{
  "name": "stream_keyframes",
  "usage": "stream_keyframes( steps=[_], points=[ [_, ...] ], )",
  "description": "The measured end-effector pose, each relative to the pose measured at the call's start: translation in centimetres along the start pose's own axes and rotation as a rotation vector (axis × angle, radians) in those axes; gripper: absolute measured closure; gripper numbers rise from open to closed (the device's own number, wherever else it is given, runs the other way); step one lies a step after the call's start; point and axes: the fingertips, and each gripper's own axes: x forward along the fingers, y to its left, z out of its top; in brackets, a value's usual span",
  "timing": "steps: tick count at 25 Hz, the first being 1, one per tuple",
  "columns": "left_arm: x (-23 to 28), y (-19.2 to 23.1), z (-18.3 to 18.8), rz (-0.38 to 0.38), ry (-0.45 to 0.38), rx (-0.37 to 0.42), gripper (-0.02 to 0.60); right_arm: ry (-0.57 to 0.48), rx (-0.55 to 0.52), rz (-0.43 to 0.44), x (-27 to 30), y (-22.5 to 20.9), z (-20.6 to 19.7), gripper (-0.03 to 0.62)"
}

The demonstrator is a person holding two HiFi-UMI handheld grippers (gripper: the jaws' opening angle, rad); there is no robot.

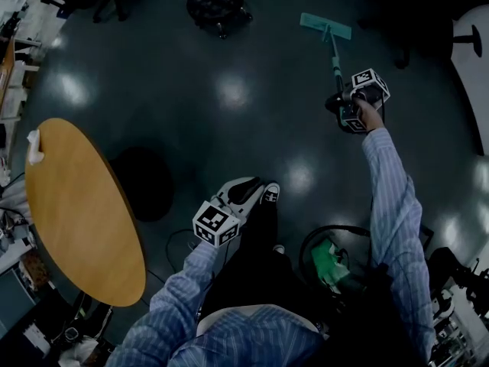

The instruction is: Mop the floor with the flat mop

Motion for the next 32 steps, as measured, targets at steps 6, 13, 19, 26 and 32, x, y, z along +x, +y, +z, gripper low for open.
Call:
stream_keyframes(
  steps=[6, 13, 19, 26, 32],
  points=[
    [-0.9, 0.3, -0.1, 0.034, -0.041, -0.011, 0.517, -0.012, -0.002, -0.004, 0.4, -0.1, -0.1, 0.585],
    [-1.4, -2.8, -0.9, -0.007, -0.038, 0.004, 0.517, 0.013, -0.007, -0.007, -0.1, -3.6, -5.9, 0.585],
    [-2.5, -8.0, -2.5, -0.071, -0.027, 0.046, 0.517, 0.069, -0.035, -0.046, -1.6, -9.5, -15.5, 0.585],
    [-5.9, -13.7, -5.8, -0.097, -0.054, 0.094, 0.517, 0.115, -0.047, -0.058, -2.1, -18.5, -29.8, 0.585],
    [-11.7, -18.5, -10.6, -0.084, -0.068, 0.105, 0.517, 0.111, -0.018, -0.018, -0.7, -25.2, -42.7, 0.585]
  ],
)
